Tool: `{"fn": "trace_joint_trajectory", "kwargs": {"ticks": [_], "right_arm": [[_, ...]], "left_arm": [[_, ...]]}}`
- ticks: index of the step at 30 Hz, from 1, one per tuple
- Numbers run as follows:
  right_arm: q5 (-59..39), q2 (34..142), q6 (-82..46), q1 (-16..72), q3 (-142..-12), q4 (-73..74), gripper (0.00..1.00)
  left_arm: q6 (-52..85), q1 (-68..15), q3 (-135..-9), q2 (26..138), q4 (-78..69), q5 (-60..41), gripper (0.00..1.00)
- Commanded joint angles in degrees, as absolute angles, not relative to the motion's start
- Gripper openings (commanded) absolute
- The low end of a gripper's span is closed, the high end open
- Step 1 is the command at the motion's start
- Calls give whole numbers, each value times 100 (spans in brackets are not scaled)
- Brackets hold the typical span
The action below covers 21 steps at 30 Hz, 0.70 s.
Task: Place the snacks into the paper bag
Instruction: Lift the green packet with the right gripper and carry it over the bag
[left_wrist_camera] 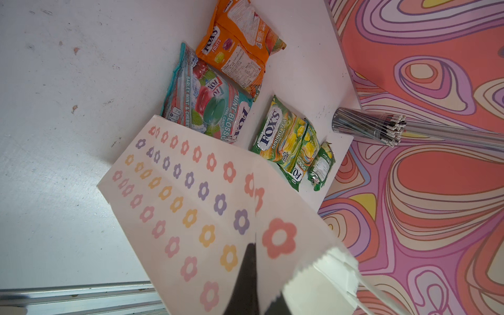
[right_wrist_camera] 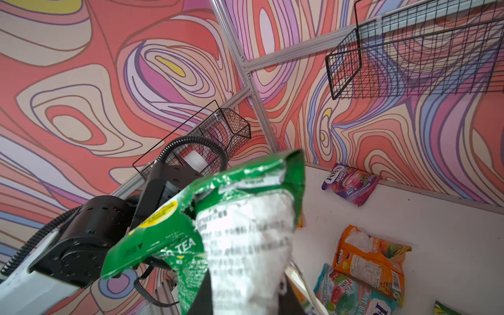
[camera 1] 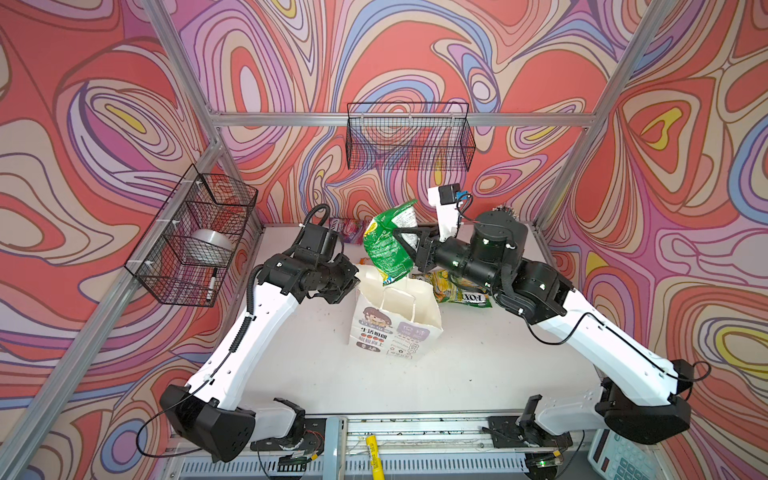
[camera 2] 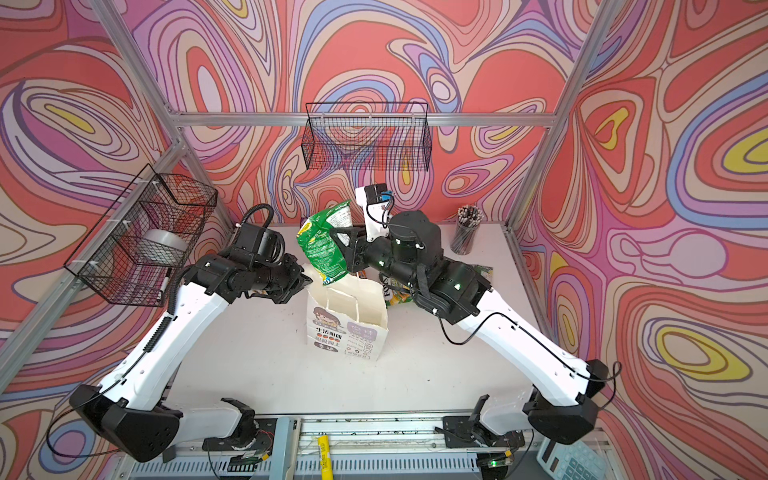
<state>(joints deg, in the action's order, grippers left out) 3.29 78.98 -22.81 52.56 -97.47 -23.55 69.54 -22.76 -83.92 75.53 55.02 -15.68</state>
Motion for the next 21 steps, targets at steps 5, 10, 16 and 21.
{"fn": "trace_joint_trajectory", "kwargs": {"ticks": [5,10,16,21], "right_arm": [[1884,8099,-1779,5709,-9437,-2205,0],[2464,8252,-1599,5884,-9299,-2344,0],[2816,8325,-1544,6003,-8991,-2518,0],[3024,8308,-1562,6009,-8762,-2804,0]], "left_arm": [[6920,-2182,-8176,7254,5436,-1685,0],[6826,-2166,-8073,7173,5406,-1819,0],[6780,-2157,-8003,7137,5438,-1881,0],[6665,-2160,-8024,7064,5570,-1697,0]]}}
